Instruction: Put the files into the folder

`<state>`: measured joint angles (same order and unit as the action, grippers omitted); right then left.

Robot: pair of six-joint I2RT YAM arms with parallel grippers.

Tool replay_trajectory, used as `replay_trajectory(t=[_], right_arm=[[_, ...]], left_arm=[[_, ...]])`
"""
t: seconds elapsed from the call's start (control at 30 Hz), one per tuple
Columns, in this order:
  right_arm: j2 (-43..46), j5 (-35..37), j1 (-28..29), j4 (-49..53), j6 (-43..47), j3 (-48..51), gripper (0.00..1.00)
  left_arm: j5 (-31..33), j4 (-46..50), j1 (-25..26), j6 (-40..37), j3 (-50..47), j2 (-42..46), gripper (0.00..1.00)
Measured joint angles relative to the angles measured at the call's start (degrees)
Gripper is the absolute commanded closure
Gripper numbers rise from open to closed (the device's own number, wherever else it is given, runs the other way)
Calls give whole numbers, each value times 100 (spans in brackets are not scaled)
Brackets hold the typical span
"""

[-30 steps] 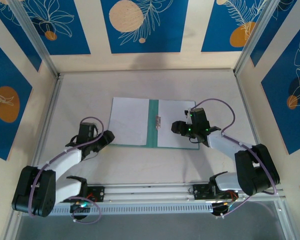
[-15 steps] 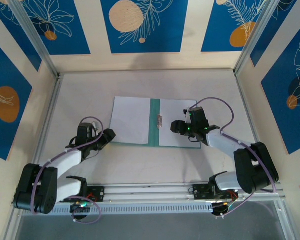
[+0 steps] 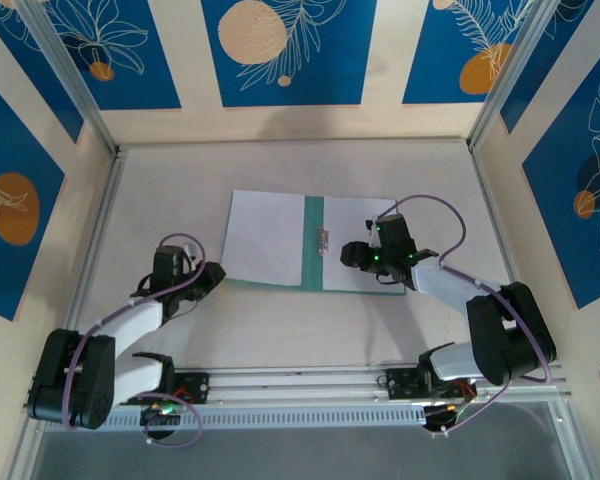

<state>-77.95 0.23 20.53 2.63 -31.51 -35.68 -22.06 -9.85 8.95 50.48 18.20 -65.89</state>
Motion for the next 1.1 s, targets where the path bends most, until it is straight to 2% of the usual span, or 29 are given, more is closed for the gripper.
replay_trajectory(t=[0.13, 0.33, 0.53, 0.83, 1.1], right_arm=[[0, 35, 15, 0, 0, 0, 44], [122, 131, 63, -4, 42, 0, 44], [527, 275, 79, -59, 61, 28, 44], [691, 415, 79, -136, 63, 164, 44], [658, 428, 83, -138, 63, 164, 44]], left_arm=[[-4, 22, -2, 0, 2, 249, 100], [-20, 372, -7, -153, 127, 662, 100], [144, 1152, -9, -426, 566, 1309, 100], [876, 2846, -11, -1287, 1792, 2146, 100], [1110, 4131, -11, -2323, 3171, 1923, 100]])
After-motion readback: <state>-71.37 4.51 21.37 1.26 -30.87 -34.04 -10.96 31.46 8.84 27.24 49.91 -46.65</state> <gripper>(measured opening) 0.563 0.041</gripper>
